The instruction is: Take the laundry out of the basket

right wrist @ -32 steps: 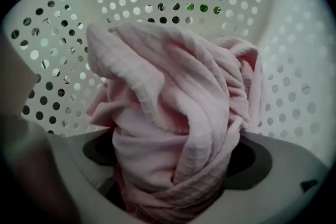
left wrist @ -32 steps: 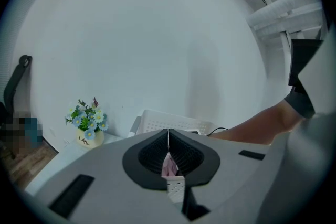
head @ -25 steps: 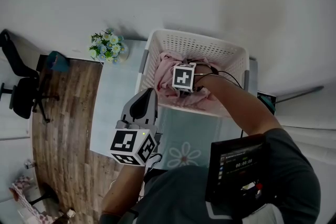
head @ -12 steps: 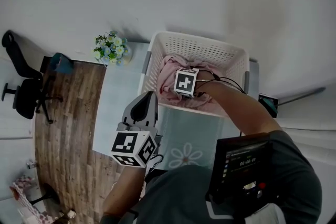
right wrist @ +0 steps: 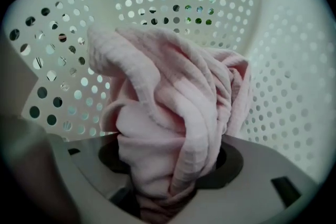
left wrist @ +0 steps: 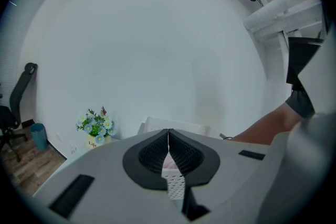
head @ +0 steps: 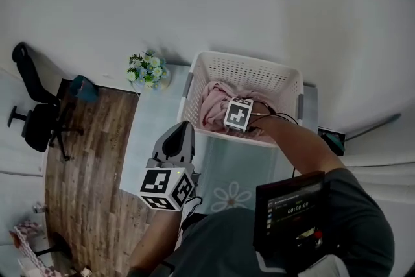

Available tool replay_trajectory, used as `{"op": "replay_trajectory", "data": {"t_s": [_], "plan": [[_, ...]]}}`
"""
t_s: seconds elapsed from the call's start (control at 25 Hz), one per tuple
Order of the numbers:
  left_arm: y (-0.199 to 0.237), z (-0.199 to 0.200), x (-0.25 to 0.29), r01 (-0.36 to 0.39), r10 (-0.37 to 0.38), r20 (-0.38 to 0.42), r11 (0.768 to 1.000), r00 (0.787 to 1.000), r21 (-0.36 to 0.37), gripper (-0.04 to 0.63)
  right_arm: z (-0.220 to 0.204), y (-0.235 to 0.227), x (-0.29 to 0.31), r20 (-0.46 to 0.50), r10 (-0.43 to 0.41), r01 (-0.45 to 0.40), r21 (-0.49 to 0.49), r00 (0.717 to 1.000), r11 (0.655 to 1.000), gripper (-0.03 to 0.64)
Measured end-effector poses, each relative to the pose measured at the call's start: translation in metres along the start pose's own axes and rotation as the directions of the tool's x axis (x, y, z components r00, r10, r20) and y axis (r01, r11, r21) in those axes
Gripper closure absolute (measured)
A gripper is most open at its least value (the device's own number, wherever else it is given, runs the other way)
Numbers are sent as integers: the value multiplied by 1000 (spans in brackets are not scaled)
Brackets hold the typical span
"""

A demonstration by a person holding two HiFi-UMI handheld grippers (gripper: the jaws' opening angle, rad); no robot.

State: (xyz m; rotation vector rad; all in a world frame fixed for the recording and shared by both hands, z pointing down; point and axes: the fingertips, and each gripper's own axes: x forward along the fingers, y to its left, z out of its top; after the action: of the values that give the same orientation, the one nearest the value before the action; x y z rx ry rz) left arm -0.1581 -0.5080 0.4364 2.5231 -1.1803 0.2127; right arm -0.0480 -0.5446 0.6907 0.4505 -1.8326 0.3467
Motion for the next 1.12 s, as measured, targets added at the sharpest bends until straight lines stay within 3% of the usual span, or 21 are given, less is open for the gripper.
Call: {"op": "replay_trajectory", "data": {"t_s": [0.2, 0.48, 0.64, 0.8, 1.12], "plan": [[-3, 7, -12, 0, 0, 18, 1000, 1000, 12, 587, 1, -6, -11, 36, -55, 54, 45, 998, 998, 325], [-3, 19, -26, -5, 4, 53, 1000, 999, 16, 586, 15, -28, -49, 185, -114, 65, 255, 976, 965, 341], [-6, 25, -32, 4, -6, 74, 1000, 997, 19, 587, 33, -41, -92, 311, -165, 48, 351, 936, 935, 341], [-13, 34, -34, 29, -32, 93, 999, 995, 25, 588, 45, -44, -138, 421, -226, 37, 412, 878, 910, 341], [-30, 49, -30, 103, -109, 115, 993, 987, 56, 586, 51, -42, -194, 503, -312, 48, 469, 806, 882, 341]]}}
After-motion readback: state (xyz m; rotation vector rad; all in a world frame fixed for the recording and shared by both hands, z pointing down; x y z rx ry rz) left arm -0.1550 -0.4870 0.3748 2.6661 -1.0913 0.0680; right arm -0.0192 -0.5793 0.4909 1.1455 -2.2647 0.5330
